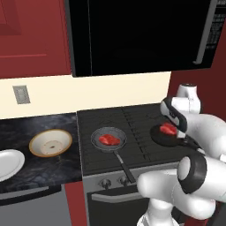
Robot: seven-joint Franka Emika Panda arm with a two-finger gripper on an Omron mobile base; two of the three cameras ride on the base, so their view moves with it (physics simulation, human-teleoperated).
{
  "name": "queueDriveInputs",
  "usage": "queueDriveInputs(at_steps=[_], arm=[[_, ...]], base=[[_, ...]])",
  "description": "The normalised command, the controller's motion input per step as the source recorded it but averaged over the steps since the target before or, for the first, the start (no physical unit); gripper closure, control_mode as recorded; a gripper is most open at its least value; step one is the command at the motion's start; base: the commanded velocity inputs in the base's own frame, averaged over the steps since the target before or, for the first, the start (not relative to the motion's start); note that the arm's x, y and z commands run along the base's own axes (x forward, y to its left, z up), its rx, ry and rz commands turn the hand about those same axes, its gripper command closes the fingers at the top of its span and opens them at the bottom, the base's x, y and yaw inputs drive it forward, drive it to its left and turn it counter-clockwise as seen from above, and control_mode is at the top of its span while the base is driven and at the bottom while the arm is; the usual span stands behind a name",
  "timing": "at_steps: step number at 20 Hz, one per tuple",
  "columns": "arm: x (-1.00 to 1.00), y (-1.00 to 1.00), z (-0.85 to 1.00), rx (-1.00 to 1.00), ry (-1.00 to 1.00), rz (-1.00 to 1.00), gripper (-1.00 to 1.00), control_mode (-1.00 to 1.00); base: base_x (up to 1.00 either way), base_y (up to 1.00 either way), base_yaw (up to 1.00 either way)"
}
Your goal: Place one of the steaks on the plate and the other in the bowl. Then place the bowl in the fridge.
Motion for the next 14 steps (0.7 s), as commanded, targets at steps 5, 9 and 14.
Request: queueDriveInputs(at_steps=[5,9,14], arm=[[-0.75,0.55,0.60,0.00,-0.02,-0.20,1.00,-1.00],[-0.40,0.58,0.40,0.00,0.00,-0.18,1.00,-1.00],[-0.15,0.19,0.05,0.00,0.00,-0.18,1.00,-1.00]], base=[[0.00,0.00,0.00],[0.00,0.00,0.00],[0.00,0.00,0.00]])
